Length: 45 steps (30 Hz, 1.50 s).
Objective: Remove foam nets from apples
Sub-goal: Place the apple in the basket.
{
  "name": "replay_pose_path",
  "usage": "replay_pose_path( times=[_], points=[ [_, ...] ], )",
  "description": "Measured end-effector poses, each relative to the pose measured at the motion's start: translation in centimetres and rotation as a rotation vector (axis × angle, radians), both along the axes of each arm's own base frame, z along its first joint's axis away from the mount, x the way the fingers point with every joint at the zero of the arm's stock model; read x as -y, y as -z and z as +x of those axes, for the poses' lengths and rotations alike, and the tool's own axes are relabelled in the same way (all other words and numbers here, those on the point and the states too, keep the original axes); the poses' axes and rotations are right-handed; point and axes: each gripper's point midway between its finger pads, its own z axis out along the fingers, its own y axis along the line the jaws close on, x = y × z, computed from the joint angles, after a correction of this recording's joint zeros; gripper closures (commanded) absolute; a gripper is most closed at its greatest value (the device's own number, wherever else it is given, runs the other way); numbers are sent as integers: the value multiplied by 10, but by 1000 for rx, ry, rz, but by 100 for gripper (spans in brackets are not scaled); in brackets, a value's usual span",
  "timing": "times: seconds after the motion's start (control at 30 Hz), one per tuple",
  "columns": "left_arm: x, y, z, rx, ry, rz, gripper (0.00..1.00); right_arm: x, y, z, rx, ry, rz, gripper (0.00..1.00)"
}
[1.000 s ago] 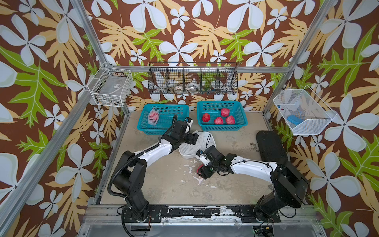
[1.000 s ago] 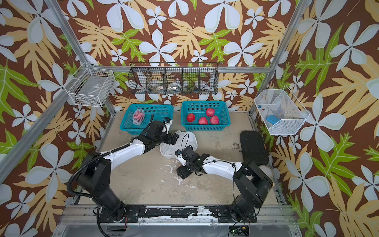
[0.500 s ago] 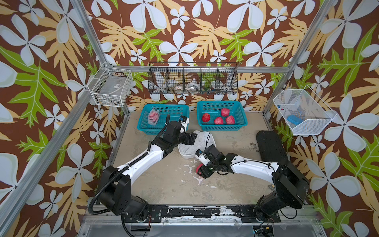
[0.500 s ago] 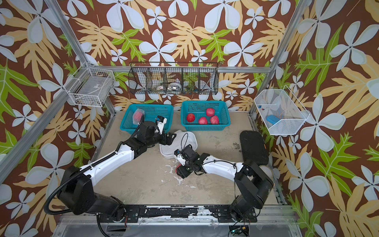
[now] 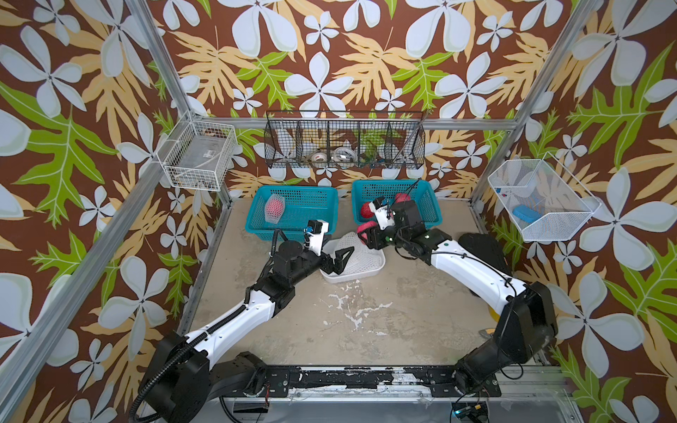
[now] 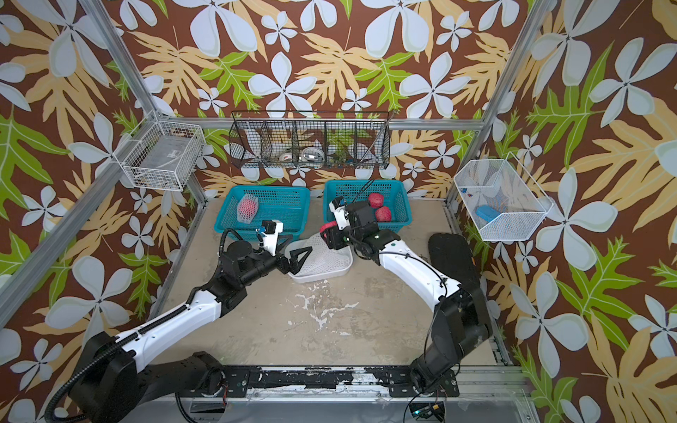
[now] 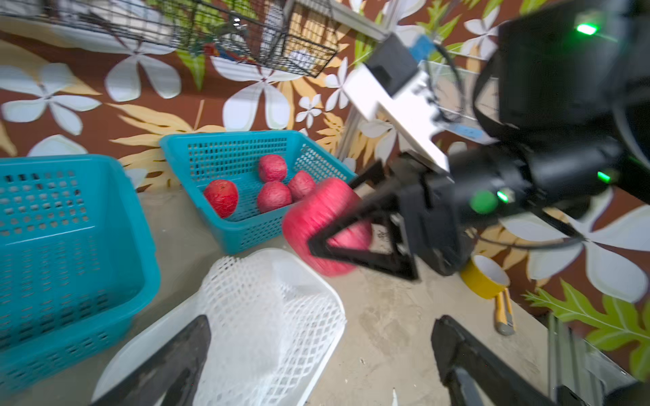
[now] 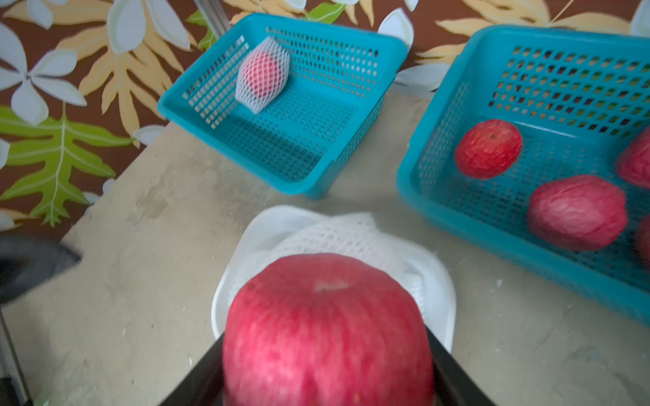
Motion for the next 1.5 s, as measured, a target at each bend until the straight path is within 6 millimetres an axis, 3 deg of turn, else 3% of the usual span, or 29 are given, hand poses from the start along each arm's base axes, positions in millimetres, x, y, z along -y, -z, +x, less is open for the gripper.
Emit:
replay_pose_path(
  times=[0.1,0.2,0.37,0.47,0.6,0.77,0.93,1.03,1.17,1.3,1.5],
  points=[
    [18,-5,-6,39,97,-29,0,12,-12,47,33,64,16,45],
    [31,-1,-7,42,147,-30,0,36,-10,91,45,153,-3,45],
    [45,0,-2,38,177,-29,0,76,10,144,38,283,-58,45],
    [48,3,1,32,180,-17,0,98,31,162,19,342,-114,45],
    [47,7,5,28,170,9,0,132,58,171,-27,420,-168,44],
    [45,12,12,31,133,36,0,169,77,176,-65,503,-186,44],
    [43,16,16,31,111,60,0,175,98,185,-103,514,-194,42],
    [39,13,19,29,82,65,0,177,108,191,-117,517,-198,36],
    [30,-13,36,55,-1,59,0,179,120,191,-151,517,-202,22],
    [-2,-46,76,78,-159,54,0,176,119,192,-158,517,-182,14],
    [-68,-43,130,1,-382,94,0,174,113,198,-151,521,-173,7]
  ],
)
